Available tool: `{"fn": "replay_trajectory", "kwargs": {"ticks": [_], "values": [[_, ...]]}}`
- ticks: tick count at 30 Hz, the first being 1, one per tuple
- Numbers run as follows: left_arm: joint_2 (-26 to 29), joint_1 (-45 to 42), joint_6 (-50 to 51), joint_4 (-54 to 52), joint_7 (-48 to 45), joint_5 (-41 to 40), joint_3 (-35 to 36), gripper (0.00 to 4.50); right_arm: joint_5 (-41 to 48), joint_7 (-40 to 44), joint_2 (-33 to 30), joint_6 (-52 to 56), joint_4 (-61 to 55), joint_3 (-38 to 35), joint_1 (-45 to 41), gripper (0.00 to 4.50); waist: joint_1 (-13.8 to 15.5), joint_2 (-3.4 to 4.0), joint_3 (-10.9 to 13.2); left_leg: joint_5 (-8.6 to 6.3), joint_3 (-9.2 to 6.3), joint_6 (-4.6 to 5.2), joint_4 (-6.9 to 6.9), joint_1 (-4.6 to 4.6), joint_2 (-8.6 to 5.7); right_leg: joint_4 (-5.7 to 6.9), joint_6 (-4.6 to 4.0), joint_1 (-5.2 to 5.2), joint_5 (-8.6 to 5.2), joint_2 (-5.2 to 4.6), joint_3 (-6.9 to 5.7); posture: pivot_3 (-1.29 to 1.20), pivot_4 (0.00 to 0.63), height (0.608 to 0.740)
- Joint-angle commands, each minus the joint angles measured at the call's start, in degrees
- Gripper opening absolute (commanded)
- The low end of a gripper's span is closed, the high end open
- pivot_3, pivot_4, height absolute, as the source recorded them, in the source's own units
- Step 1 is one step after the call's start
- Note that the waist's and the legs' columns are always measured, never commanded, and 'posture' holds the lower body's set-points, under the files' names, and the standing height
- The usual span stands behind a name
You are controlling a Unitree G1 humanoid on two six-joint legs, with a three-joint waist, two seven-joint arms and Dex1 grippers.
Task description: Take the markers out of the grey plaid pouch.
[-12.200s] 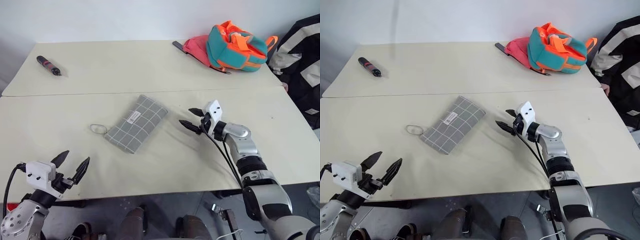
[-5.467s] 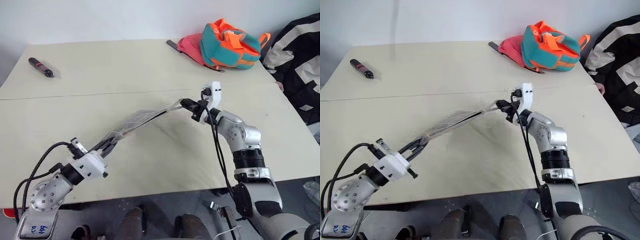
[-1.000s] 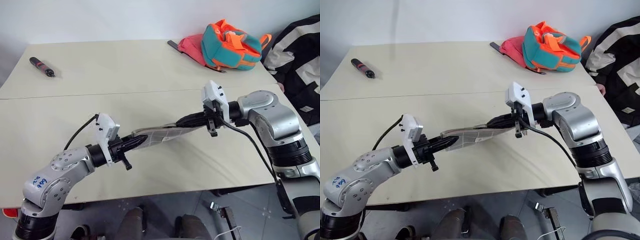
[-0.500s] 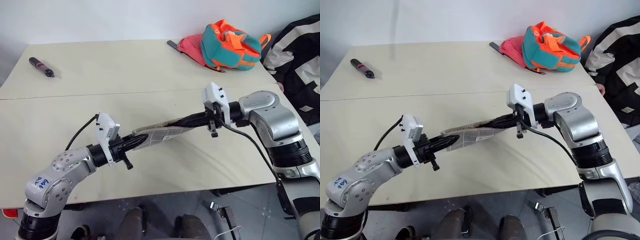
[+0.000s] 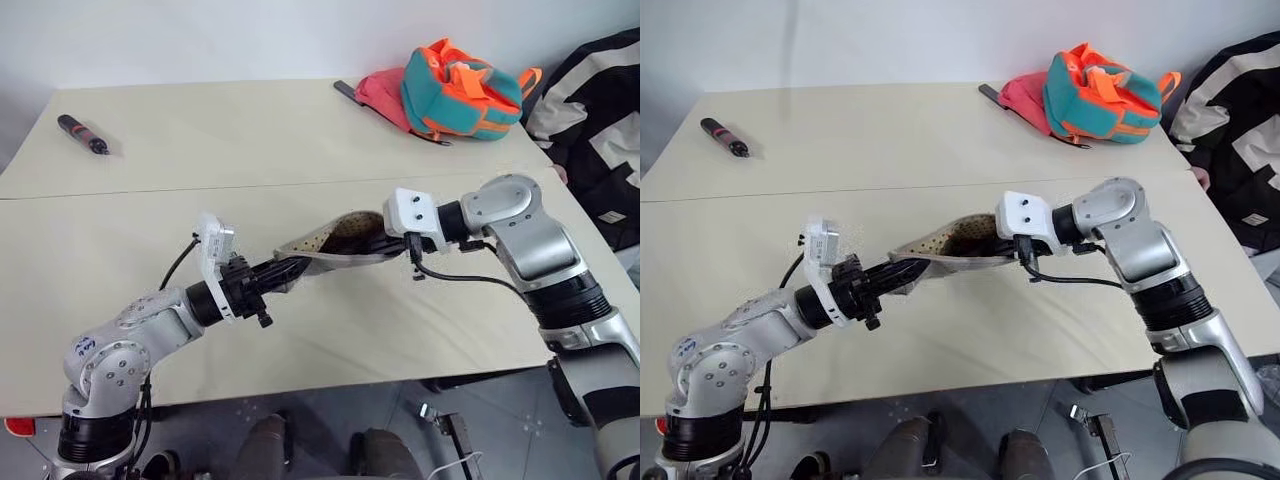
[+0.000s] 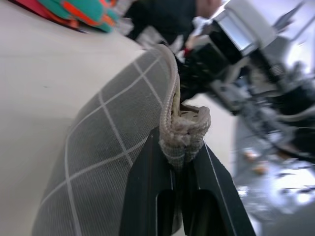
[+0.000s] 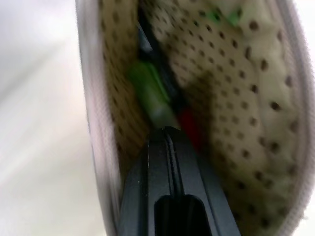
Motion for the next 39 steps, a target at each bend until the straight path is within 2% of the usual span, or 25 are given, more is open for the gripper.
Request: {"fn": "replay_trajectory", "kwargs": {"ticks": [1, 5, 9, 11, 16, 19, 23, 30, 34, 39], "values": [[-0.2, -0.7, 1.0, 0.2, 2.1, -10.8, 2.6, 0.00, 2.3, 3.4, -2.1, 2.7, -4.2, -1.6, -1.4, 0.03, -0.1, 0.00, 0.0, 0.00, -0.03, 0.00, 0.00, 0.00, 0.01, -0.02, 0.00, 0.03, 0.00, -0.06, 0.03, 0.00, 0.150, 0.740], [-0.7, -1.3, 1.8, 1.8, 3.2, -14.3, 0.4, 0.00, 4.3, 5.3, -2.7, 6.4, -6.5, -2.2, -2.9, 0.03, -0.2, 0.00, 0.0, -0.01, -0.15, 0.00, 0.10, 0.04, 0.02, -0.10, 0.00, 0.20, 0.00, 0.01, 0.04, 0.00, 0.150, 0.740], [-1.0, -3.5, 3.4, 5.4, 3.6, -17.1, -1.9, 0.00, 4.3, 9.1, -6.6, 12.1, -11.0, 0.4, -1.3, 0.03, 0.3, 0.00, 0.0, -0.01, -0.34, 0.00, 0.17, 0.04, -0.05, -0.15, 0.00, 0.32, 0.00, 0.03, 0.07, 0.00, 0.150, 0.740], [-0.9, -2.9, 2.9, 6.6, 3.9, -14.9, -2.1, 0.00, 2.9, 8.3, -6.5, 11.3, -11.3, 1.8, 0.0, 0.03, 0.1, 0.00, 0.0, -0.05, -0.41, 0.02, 0.21, 0.05, -0.06, -0.23, 0.00, 0.43, 0.00, 0.02, 0.06, 0.00, 0.150, 0.740], [3.0, 2.2, -4.8, 5.1, -1.2, 5.8, -6.8, 0.00, -4.2, 1.2, -1.3, 3.3, -5.8, 5.9, 1.0, 0.03, -0.4, 0.01, 0.0, -0.09, -0.32, -0.02, 0.17, 0.19, -0.04, -0.33, 0.00, 0.55, 0.00, 0.16, 0.00, 0.00, 0.150, 0.740], [4.9, 4.7, -9.3, 3.2, -4.3, 14.4, -9.8, 0.00, -7.5, -0.2, 0.3, -1.4, -2.7, 7.6, 1.2, 0.03, -0.1, 0.01, 0.0, -0.09, -0.33, -0.05, 0.16, 0.17, -0.03, -0.35, 0.00, 0.53, 0.00, 0.16, -0.04, 0.00, 0.150, 0.740], [4.0, 7.9, -13.8, 2.8, -5.8, 19.8, -10.7, 0.00, -8.4, -2.3, 4.5, -2.6, -1.4, 7.7, 0.5, 0.03, -0.3, 0.02, 0.0, -0.11, -0.35, -0.08, 0.12, 0.19, -0.05, -0.46, 0.00, 0.58, 0.00, 0.14, 0.01, 0.00, 0.150, 0.740], [-1.6, 7.8, -15.8, 0.7, -5.4, 16.3, -6.5, 0.00, -9.1, 0.1, 4.5, -1.9, -2.5, 8.3, 1.4, 0.03, -0.1, 0.02, 0.0, -0.14, -0.41, -0.14, 0.13, 0.17, 0.04, -0.46, 0.00, 0.58, 0.00, 0.11, -0.02, 0.00, 0.150, 0.740], [-3.3, 7.6, -15.0, 0.8, -5.8, 14.5, -5.0, 0.00, -12.9, -2.5, 6.7, -4.1, -1.9, 10.6, 1.6, 0.03, -0.1, 0.02, 0.0, -0.14, -0.43, -0.13, 0.17, 0.16, 0.02, -0.43, 0.00, 0.59, 0.00, 0.08, -0.04, 0.00, 0.150, 0.740], [-2.5, 8.4, -14.8, 1.2, -7.2, 16.8, -5.5, 0.00, -17.6, -6.6, 9.5, -7.9, 0.9, 12.1, 1.8, 0.03, -0.3, 0.02, 0.0, -0.14, -0.41, -0.14, 0.15, 0.18, 0.05, -0.38, 0.00, 0.55, 0.00, 0.14, -0.10, 0.00, 0.150, 0.740]]}}
